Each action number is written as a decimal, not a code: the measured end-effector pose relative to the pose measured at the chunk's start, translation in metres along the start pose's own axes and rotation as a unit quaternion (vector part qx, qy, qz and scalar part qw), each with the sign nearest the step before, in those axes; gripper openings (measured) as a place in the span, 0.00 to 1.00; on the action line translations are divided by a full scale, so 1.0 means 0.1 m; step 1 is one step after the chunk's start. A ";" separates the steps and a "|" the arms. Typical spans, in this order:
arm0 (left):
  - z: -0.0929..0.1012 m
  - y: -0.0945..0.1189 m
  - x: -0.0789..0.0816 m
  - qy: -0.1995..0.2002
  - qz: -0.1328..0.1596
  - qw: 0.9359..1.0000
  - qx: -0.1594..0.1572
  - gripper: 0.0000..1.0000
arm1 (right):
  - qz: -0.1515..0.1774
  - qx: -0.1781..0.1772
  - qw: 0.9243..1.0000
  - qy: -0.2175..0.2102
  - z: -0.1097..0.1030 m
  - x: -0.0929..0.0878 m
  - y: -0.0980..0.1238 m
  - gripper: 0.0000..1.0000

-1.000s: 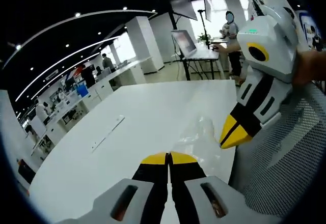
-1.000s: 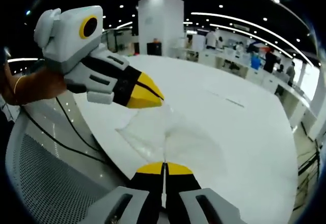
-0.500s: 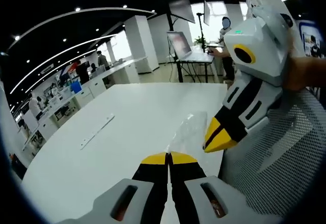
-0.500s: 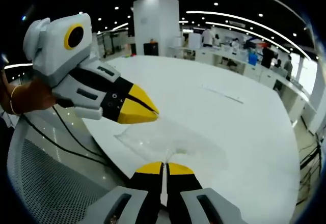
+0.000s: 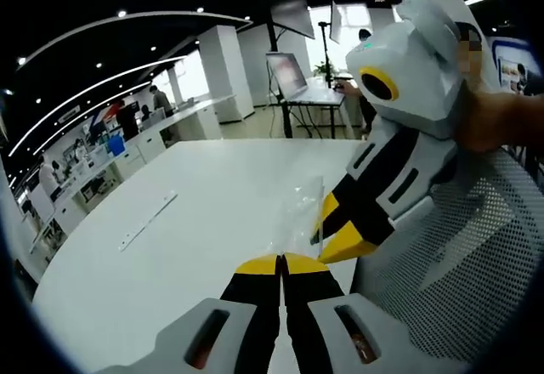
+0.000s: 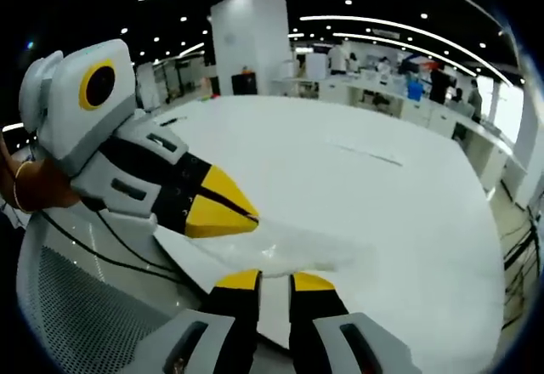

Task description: Open the resealable bag by pulling the two sides of the seal apart until the entire bag opening is separated and visibly accessible.

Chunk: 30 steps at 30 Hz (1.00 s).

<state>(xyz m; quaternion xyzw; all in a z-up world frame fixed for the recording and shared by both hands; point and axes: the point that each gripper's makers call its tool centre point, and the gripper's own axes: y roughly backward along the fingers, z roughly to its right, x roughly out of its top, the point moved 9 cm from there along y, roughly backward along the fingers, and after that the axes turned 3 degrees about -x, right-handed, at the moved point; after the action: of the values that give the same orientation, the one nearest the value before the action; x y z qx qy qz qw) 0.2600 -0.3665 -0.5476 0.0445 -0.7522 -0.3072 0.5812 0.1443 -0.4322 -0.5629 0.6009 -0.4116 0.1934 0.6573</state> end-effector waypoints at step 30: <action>-0.14 0.03 0.12 -0.032 0.013 0.999 0.028 0.00 | -0.022 0.004 0.999 -0.023 0.01 -0.06 0.00 0.00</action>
<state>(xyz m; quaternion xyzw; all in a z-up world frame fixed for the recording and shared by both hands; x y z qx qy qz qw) 0.2696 -0.3746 -0.5340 0.0416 -0.7792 -0.2796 0.5595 0.1406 -0.4321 -0.5674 0.6165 -0.4130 0.1663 0.6494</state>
